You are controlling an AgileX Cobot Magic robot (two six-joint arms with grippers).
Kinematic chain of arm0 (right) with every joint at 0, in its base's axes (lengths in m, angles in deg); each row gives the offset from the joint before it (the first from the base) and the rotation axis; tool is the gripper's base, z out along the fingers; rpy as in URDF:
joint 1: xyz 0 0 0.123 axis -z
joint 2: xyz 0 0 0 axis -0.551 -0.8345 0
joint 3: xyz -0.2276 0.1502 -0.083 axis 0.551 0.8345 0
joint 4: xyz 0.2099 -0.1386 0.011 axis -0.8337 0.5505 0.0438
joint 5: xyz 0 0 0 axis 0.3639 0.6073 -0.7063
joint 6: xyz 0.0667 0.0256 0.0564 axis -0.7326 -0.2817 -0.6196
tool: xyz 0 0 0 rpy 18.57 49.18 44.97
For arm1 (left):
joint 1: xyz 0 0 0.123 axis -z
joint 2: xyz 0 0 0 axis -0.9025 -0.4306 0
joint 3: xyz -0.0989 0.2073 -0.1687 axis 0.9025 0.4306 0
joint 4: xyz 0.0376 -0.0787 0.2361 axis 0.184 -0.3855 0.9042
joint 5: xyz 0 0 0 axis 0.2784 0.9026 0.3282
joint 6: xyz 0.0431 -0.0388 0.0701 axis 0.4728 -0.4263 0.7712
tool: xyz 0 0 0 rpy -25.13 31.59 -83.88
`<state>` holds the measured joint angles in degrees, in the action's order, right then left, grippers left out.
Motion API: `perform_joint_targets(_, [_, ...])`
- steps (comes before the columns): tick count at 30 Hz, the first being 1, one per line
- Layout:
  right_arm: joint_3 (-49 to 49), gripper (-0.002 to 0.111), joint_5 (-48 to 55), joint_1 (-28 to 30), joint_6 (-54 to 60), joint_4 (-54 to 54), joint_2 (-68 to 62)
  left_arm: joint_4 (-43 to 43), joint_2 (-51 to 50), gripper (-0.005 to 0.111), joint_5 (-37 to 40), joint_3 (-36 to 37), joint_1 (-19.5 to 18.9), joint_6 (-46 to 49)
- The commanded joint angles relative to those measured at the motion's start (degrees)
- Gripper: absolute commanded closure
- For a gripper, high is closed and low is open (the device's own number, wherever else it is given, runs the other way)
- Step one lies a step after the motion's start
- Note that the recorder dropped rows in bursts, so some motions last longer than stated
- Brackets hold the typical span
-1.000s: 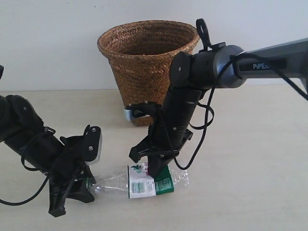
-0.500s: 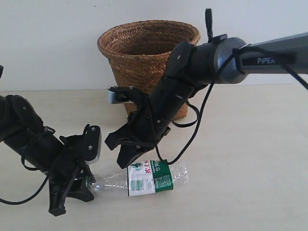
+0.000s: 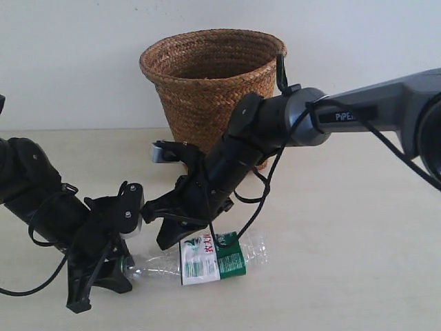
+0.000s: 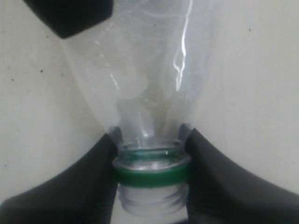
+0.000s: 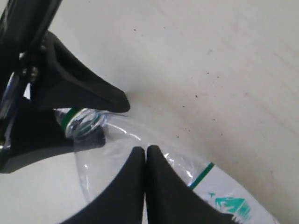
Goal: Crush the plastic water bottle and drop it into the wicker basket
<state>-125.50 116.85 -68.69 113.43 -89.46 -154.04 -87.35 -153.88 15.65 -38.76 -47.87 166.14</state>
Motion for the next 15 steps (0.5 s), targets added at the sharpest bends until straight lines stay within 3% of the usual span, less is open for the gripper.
perform_joint_targets(1, [1.21, 0.108, 3.79, -0.09, -1.68, 8.33, -4.72, -1.62, 0.46, 0.102, -0.69, -0.29, 0.09, 0.19])
perform_joint_targets(6, [1.21, 0.108, 5.01, 0.15, -7.87, 17.04, -5.38, -1.62, 0.46, 0.102, -0.69, -0.29, 0.09, 0.19])
perform_joint_targets(15, [-1.21, 0.108, 5.46, 1.00, -7.55, 16.52, -0.61, -2.10, 0.46, 0.102, -1.08, -0.29, 0.09, 0.19])
